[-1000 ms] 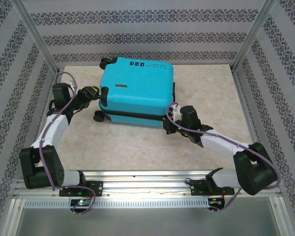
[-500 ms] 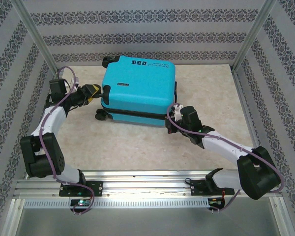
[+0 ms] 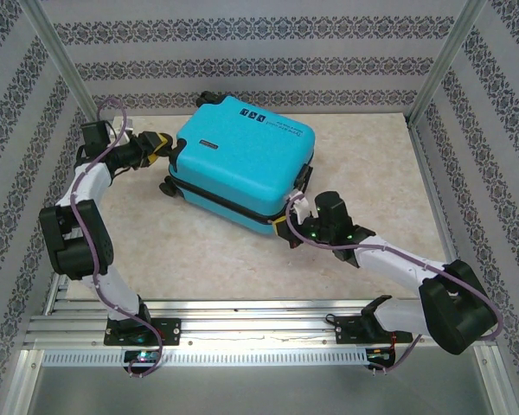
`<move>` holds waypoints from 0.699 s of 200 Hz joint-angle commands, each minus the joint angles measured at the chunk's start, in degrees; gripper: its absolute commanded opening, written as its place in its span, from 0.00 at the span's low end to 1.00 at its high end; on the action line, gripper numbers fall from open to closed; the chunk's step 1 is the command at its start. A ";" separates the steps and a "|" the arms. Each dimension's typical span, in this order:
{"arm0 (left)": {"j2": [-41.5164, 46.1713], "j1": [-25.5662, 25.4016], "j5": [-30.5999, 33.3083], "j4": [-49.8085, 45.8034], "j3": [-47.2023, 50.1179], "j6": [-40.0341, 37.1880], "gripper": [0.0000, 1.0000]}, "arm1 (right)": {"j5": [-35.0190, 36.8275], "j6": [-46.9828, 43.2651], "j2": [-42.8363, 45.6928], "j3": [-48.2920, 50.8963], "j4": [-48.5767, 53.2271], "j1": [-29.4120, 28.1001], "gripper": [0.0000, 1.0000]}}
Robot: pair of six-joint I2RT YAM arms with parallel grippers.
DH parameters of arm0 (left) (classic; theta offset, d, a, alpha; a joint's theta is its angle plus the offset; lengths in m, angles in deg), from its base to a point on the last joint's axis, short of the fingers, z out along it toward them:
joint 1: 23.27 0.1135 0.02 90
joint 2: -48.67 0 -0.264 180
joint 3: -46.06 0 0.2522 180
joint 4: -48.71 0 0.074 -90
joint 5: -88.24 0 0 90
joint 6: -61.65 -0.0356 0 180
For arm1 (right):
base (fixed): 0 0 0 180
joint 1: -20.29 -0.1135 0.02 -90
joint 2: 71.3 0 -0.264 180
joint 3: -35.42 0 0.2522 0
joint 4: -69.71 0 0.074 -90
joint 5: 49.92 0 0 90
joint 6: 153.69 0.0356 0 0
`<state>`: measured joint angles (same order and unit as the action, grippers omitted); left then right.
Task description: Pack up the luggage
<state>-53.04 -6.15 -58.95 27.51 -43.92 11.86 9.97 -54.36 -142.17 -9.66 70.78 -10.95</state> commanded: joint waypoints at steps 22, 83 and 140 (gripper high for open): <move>-0.47 3.97 14.88 6.70 -2.35 -7.99 0.50 | -0.71 -3.11 -0.51 -2.33 -0.24 -1.49 0.00; 13.99 -0.53 29.20 -1.26 4.30 -16.05 0.63 | 9.14 -1.20 -0.44 1.41 -6.07 -3.89 0.00; 19.76 -24.92 48.66 -19.82 -3.94 -30.31 0.71 | 16.30 1.40 2.56 6.76 -12.93 -6.24 0.00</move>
<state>-33.21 -22.17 -20.09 19.09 -42.42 -8.93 20.88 -54.45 -141.52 -4.45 62.82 -16.72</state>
